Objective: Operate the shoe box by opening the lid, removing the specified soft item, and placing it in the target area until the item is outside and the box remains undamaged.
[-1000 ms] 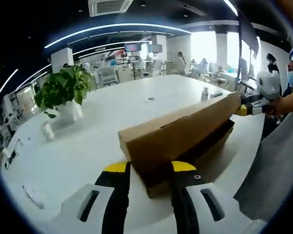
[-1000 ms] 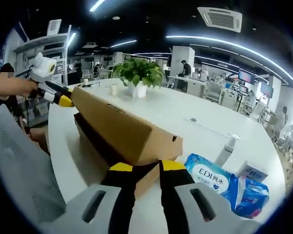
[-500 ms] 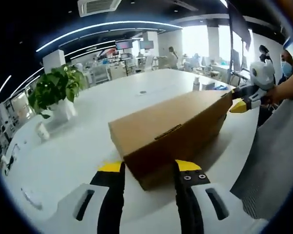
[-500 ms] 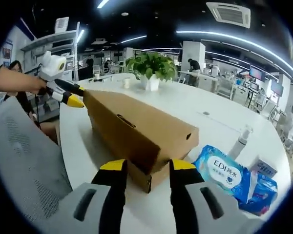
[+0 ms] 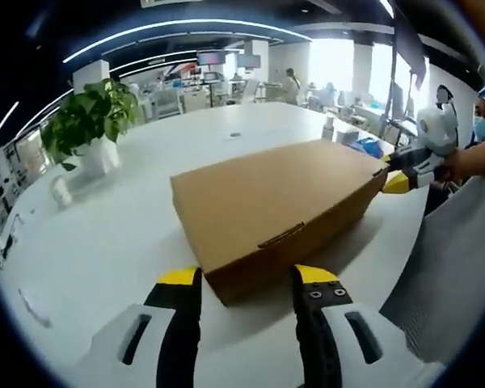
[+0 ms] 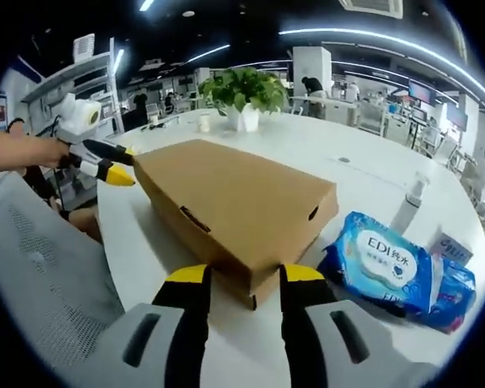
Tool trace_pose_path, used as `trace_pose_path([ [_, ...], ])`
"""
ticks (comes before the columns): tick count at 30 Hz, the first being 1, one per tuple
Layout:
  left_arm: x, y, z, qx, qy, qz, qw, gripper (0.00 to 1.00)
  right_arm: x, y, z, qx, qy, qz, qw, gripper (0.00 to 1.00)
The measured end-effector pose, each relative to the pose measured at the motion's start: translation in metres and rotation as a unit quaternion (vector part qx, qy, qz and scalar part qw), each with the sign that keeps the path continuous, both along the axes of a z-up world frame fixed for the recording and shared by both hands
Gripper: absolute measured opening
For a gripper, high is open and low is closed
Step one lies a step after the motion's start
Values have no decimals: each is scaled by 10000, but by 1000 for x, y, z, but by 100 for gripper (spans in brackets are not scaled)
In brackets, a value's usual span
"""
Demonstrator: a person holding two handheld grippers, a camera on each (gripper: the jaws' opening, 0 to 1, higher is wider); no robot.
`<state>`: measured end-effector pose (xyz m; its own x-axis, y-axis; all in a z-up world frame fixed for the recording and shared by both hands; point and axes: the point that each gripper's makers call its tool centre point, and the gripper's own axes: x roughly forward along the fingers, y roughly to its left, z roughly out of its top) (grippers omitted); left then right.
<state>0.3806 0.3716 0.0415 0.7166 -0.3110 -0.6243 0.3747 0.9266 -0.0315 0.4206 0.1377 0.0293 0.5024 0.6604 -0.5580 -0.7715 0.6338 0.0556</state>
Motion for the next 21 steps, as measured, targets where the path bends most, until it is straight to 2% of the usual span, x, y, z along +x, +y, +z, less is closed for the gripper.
trace_pose_path([
  [7,3,7,-8,-26,83,261,9996,37,1,0,-10,-181,42,3,9998,30],
  [10,4,4,-12,-52,147,271,9995,38,1,0,-13,-250,59,6,9997,30],
  [12,4,3,-15,159,130,177,9996,39,1,-1,-13,-263,34,10,9996,30],
  [21,10,7,-14,59,184,251,9995,36,12,-2,-11,-263,45,48,9996,30],
])
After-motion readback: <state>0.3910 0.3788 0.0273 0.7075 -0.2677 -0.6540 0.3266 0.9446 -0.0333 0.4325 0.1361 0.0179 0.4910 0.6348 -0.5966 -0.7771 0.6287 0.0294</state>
